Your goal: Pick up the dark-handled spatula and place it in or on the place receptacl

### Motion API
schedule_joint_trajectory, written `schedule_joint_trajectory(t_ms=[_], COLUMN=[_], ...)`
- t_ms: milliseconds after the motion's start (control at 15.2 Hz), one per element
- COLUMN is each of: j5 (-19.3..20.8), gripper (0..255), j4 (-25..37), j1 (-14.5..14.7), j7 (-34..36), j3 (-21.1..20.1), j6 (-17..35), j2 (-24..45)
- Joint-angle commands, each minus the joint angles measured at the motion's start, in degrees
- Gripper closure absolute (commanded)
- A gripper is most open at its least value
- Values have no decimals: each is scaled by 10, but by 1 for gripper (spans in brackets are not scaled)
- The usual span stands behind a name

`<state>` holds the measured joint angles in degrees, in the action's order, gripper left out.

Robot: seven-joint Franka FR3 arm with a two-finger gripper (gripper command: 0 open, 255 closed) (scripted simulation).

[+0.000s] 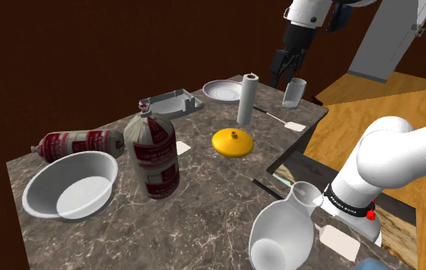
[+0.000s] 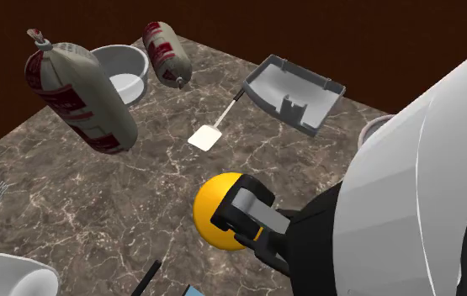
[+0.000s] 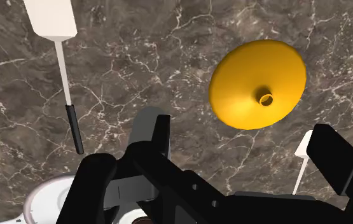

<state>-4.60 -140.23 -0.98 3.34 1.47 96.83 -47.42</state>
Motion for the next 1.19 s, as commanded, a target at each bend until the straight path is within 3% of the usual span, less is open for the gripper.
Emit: schedule_joint_trajectory(t_ms=[0, 594, 1122], j5=[0, -23, -3], gripper=[0, 0, 0], j4=[0, 39, 126], j1=[0, 21, 28], j7=[0, 66, 134], j3=[0, -72, -128], j6=[0, 133, 217], j2=[0, 167, 337])
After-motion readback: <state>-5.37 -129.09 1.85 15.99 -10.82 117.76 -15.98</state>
